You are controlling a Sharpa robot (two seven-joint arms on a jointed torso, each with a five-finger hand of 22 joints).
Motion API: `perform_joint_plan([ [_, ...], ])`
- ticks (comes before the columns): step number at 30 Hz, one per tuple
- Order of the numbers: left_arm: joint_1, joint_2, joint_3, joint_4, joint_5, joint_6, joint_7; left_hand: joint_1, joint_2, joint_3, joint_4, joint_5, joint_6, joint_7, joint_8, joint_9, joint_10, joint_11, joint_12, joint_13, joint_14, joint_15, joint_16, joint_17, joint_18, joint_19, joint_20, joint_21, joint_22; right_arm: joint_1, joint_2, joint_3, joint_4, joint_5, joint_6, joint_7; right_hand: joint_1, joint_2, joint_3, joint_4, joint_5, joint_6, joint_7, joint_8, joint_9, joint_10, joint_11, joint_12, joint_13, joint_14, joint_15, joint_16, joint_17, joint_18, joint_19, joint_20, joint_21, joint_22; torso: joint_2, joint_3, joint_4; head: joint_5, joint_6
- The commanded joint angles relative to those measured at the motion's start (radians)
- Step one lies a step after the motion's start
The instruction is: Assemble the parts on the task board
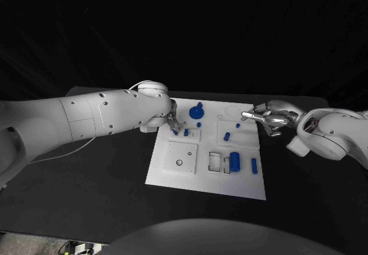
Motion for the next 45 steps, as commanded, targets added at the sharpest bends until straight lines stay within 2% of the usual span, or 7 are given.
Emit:
perform_joint_plan([
  [1, -0.003, 0.002, -0.001, -0.001, -0.013, -0.005, -0.073, 0.001, 0.012, 0.006, -0.002, 0.002, -0.001, -0.009, -0.007, -0.001, 0.106, -0.006, 0.0, 0.263, 0.105, -0.005, 0.002, 0.263, 0.019, -0.004, -0.003, -0.003, 0.201, -0.001, 0.001, 0.0, 0.0, -0.001, 0.007, 0.009, 0.005, 0.003, -0.006, -0.001, 0.005, 0.005, 0.003, 0.002, -0.002, 0.105, 0.007, 0.002, 0.261, 0.033, 0.008, -0.005, 0.177, 0.015, -0.007, 0.003, -0.006, 0.152, 0.0, -0.0004, 0.0003, -0.001, 0.0],
  [15, -0.005, 0.004, -0.001, 0.003, -0.014, -0.003, -0.075, 0.001, 0.011, 0.006, -0.005, 0.001, -0.002, -0.008, -0.01, -0.003, 0.106, -0.005, 0.0, 0.263, 0.105, -0.005, 0.002, 0.263, 0.02, -0.005, -0.003, -0.005, 0.2, -0.002, -0.001, 0.0, 0.0, -0.001, 0.01, 0.007, 0.005, 0.004, -0.007, -0.001, 0.006, 0.005, 0.004, 0.002, -0.002, 0.105, 0.007, 0.002, 0.261, 0.033, 0.008, -0.006, 0.176, 0.015, -0.007, 0.003, -0.006, 0.152, 0.0, 0.0007, 0.0008, 0.002, 0.0],
  [31, -0.008, 0.004, -0.001, 0.002, -0.014, 0.007, -0.079, -0.009, 0.012, -0.003, -0.008, -0.012, -0.001, -0.005, -0.02, -0.011, 0.106, -0.003, 0.0, 0.263, 0.105, -0.003, 0.002, 0.263, 0.021, -0.008, -0.002, -0.01, 0.199, -0.003, -0.002, 0.0, 0.0, -0.001, 0.01, 0.006, 0.006, 0.004, -0.007, -0.001, 0.006, 0.005, 0.004, 0.002, -0.002, 0.105, 0.007, 0.002, 0.261, 0.032, 0.008, -0.006, 0.176, 0.015, -0.008, 0.003, -0.007, 0.152, 0.0, -0.0006, 0.0, 0.004, 0.0],
  [38, -0.01, 0.005, -0.001, 0.002, -0.014, 0.004, -0.08, -0.022, 0.019, -0.026, -0.015, -0.043, 0.004, -0.002, -0.033, -0.022, 0.106, 0.0, 0.0, 0.263, 0.105, -0.001, 0.002, 0.263, 0.022, -0.01, 0.001, -0.017, 0.198, -0.003, -0.002, 0.0, 0.0, -0.001, 0.009, 0.008, 0.007, 0.004, -0.007, -0.002, 0.006, 0.004, 0.004, 0.001, -0.002, 0.105, 0.008, 0.002, 0.261, 0.032, 0.008, -0.006, 0.176, 0.015, -0.008, 0.003, -0.008, 0.151, 0.001, -0.0002, -0.0003, 0.003, 0.0],
  [45, -0.011, 0.004, -0.001, 0.006, -0.014, 0.0, -0.079, -0.037, 0.033, -0.077, -0.02, -0.095, 0.01, 0.0, -0.046, -0.032, 0.106, 0.002, 0.0, 0.263, 0.105, 0.002, 0.002, 0.263, 0.022, -0.011, 0.003, -0.022, 0.198, -0.003, -0.002, 0.0, -0.001, -0.001, 0.009, 0.008, 0.007, 0.004, -0.007, -0.002, 0.006, 0.004, 0.004, 0.001, -0.002, 0.105, 0.008, 0.002, 0.261, 0.032, 0.008, -0.006, 0.176, 0.015, -0.008, 0.003, -0.008, 0.151, 0.0, -0.0002, 0.0004, 0.003, 0.0],
])
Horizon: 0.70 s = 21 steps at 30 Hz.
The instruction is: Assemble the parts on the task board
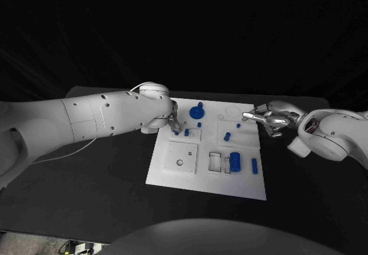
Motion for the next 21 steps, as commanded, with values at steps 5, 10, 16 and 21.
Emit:
perform_joint_plan([
  [5, -0.003, 0.002, -0.001, 0.006, -0.003, 0.009, -0.079, -0.023, 0.013, -0.051, 0.006, -0.054, 0.007, 0.003, -0.017, -0.009, 0.106, 0.004, 0.0, 0.263, 0.105, 0.004, 0.003, 0.263, 0.012, -0.007, 0.001, -0.008, 0.198, -0.001, 0.0, 0.0, -0.001, -0.002, 0.01, 0.008, 0.007, 0.004, -0.007, -0.001, 0.006, 0.004, 0.004, 0.001, -0.001, 0.105, 0.008, 0.002, 0.261, 0.032, 0.008, -0.006, 0.175, 0.015, -0.005, 0.0, -0.004, 0.152, 0.0, 0.0002, 0.0002, 0.0, 0.0],
  [10, -0.003, 0.001, -0.001, 0.004, 0.003, 0.019, -0.082, -0.049, 0.023, -0.105, 0.026, -0.075, -0.001, 0.012, -0.045, -0.032, 0.106, 0.011, 0.0, 0.263, 0.105, 0.009, 0.003, 0.263, 0.013, -0.009, 0.006, -0.015, 0.198, -0.001, 0.001, 0.0, -0.003, -0.002, 0.012, 0.007, 0.008, 0.004, -0.007, -0.002, 0.007, 0.003, 0.004, 0.001, -0.002, 0.105, 0.008, 0.002, 0.261, 0.032, 0.008, -0.007, 0.175, 0.015, -0.005, 0.0, -0.005, 0.152, -0.001, 0.0008, 0.0, 0.0, 0.0],
  [16, -0.003, 0.001, -0.001, -0.001, 0.005, 0.037, -0.091, -0.057, 0.029, -0.14, 0.036, -0.09, -0.013, 0.021, -0.069, -0.049, 0.106, 0.018, 0.0, 0.263, 0.105, 0.014, 0.003, 0.263, 0.014, -0.013, 0.011, -0.024, 0.196, -0.001, 0.001, 0.0, -0.004, -0.002, 0.014, 0.006, 0.008, 0.004, -0.008, -0.002, 0.007, 0.002, 0.004, 0.0, -0.002, 0.105, 0.008, 0.002, 0.261, 0.032, 0.008, -0.007, 0.175, 0.015, -0.005, 0.0, -0.005, 0.152, -0.001, 0.0004, -0.0002, 0.001, 0.0],
  [21, -0.003, 0.0, -0.001, -0.006, -0.001, 0.049, -0.1, -0.055, 0.035, -0.158, 0.037, -0.092, -0.027, 0.028, -0.087, -0.058, 0.106, 0.024, 0.0, 0.263, 0.105, 0.019, 0.003, 0.263, 0.016, -0.017, 0.014, -0.032, 0.195, -0.001, 0.002, 0.0, -0.004, -0.002, 0.014, 0.006, 0.009, 0.003, -0.008, -0.002, 0.008, 0.002, 0.004, 0.0, -0.002, 0.105, 0.008, 0.002, 0.261, 0.032, 0.008, -0.007, 0.175, 0.015, -0.005, 0.0, -0.005, 0.151, -0.001, 0.0, -0.0004, -0.001, 0.0],
])
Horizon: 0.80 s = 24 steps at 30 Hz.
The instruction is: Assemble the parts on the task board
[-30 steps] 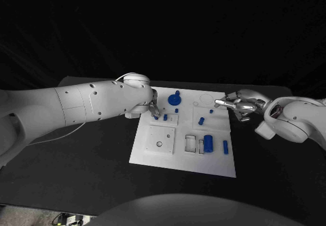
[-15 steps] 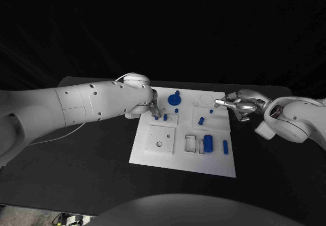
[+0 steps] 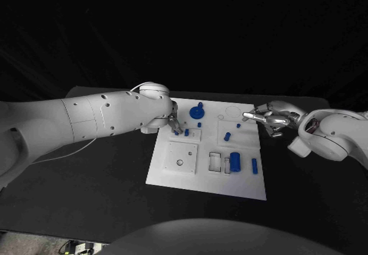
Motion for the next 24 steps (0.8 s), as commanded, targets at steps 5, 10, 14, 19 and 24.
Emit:
perform_joint_plan([
  [5, -0.004, -0.005, -0.002, -0.003, -0.01, 0.038, -0.106, -0.018, 0.008, -0.042, 0.012, -0.025, -0.042, 0.017, -0.024, -0.006, 0.106, 0.019, 0.0, 0.263, 0.102, 0.016, 0.003, 0.263, 0.017, -0.008, 0.01, -0.011, 0.194, -0.001, 0.0, 0.0, 0.0, -0.002, 0.014, 0.006, 0.01, 0.003, -0.005, 0.0, 0.004, 0.002, 0.004, 0.0, -0.001, 0.105, 0.008, 0.002, 0.26, 0.032, 0.008, -0.007, 0.175, 0.015, -0.005, 0.0, -0.004, 0.151, 0.0, -0.0006, 0.0004, -0.002, 0.0],
  [10, -0.005, -0.012, -0.002, 0.004, -0.014, 0.029, -0.101, -0.063, -0.001, -0.114, 0.055, -0.08, -0.152, 0.037, -0.072, -0.016, 0.106, 0.031, 0.0, 0.263, 0.102, 0.027, 0.003, 0.263, 0.02, -0.013, 0.02, -0.025, 0.191, -0.002, 0.0, 0.0, -0.001, -0.002, 0.014, 0.006, 0.01, 0.003, -0.005, 0.0, 0.004, 0.002, 0.004, 0.0, -0.001, 0.105, 0.008, 0.002, 0.26, 0.032, 0.008, -0.007, 0.175, 0.015, -0.005, 0.0, -0.004, 0.151, 0.0, -0.0011, -0.0001, -0.002, 0.0],
  [14, -0.005, -0.026, -0.001, 0.017, -0.015, 0.014, -0.068, -0.084, -0.012, -0.174, 0.064, -0.085, -0.254, 0.05, -0.127, -0.053, 0.106, 0.041, 0.0, 0.263, 0.102, 0.036, 0.003, 0.263, 0.022, -0.017, 0.027, -0.033, 0.189, -0.002, -0.001, 0.0, 0.001, -0.002, 0.013, 0.007, 0.01, 0.003, -0.005, 0.0, 0.004, 0.002, 0.004, 0.0, -0.001, 0.105, 0.008, 0.002, 0.26, 0.032, 0.008, -0.007, 0.175, 0.015, -0.005, 0.0, -0.004, 0.151, 0.001, -0.001, -0.0005, -0.004, 0.0],
  [19, -0.003, -0.066, 0.006, 0.057, -0.003, 0.005, -0.008, -0.028, -0.026, -0.221, 0.063, -0.086, -0.31, 0.059, -0.153, -0.105, 0.106, 0.049, 0.0, 0.263, 0.102, 0.043, 0.003, 0.263, 0.023, -0.023, 0.036, -0.041, 0.187, -0.002, -0.006, 0.0, 0.004, -0.002, 0.011, 0.006, 0.011, 0.003, -0.005, 0.0, 0.005, 0.001, 0.004, 0.0, -0.002, 0.105, 0.008, 0.002, 0.26, 0.032, 0.009, -0.007, 0.175, 0.015, -0.005, 0.0, -0.005, 0.151, 0.001, -0.0006, 0.0001, -0.008, 0.0],
  [24, 0.017, -0.126, 0.014, 0.115, 0.004, 0.021, 0.041, 0.08, -0.025, -0.229, 0.051, -0.081, -0.326, 0.057, -0.149, -0.143, 0.106, 0.051, 0.0, 0.263, 0.102, 0.046, 0.003, 0.263, 0.027, -0.036, 0.04, -0.058, 0.183, -0.002, -0.013, 0.0, 0.008, -0.003, 0.009, 0.004, 0.012, 0.003, -0.005, -0.001, 0.005, 0.001, 0.004, 0.0, -0.002, 0.104, 0.008, 0.002, 0.26, 0.032, 0.009, -0.006, 0.175, 0.015, -0.005, 0.0, -0.005, 0.151, 0.001, 0.0004, 0.0004, -0.011, 0.0],
])
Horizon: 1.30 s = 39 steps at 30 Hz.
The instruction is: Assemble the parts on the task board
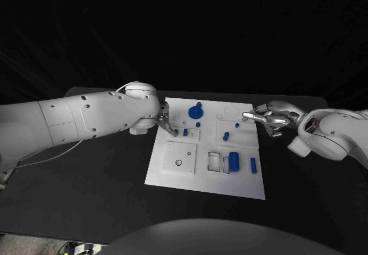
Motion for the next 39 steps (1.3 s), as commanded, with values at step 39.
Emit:
perform_joint_plan([
  [39, 0.015, 0.068, 0.005, -0.067, -0.601, -0.401, 0.704, 0.378, -0.058, 0.126, -0.014, 0.162, 0.309, -0.079, -0.094, -0.7, -0.651, -0.036, -1.292, -1.057, -0.091, -0.057, -0.331, -0.339, -0.011, 0.095, -0.06, 0.104, 0.213, 0.003, -0.04, 0.0, 0.083, -0.028, -0.089, 0.136, 0.068, -0.009, -0.007, -0.001, 0.066, -0.002, 0.001, 0.0, -0.006, 0.001, 0.005, -0.074, 0.195, 0.028, 0.007, -0.01, 0.17, 0.017, -0.007, 0.0, -0.014, 0.15, 0.049, -0.0183, -0.0259, -0.021, 0.0],
])
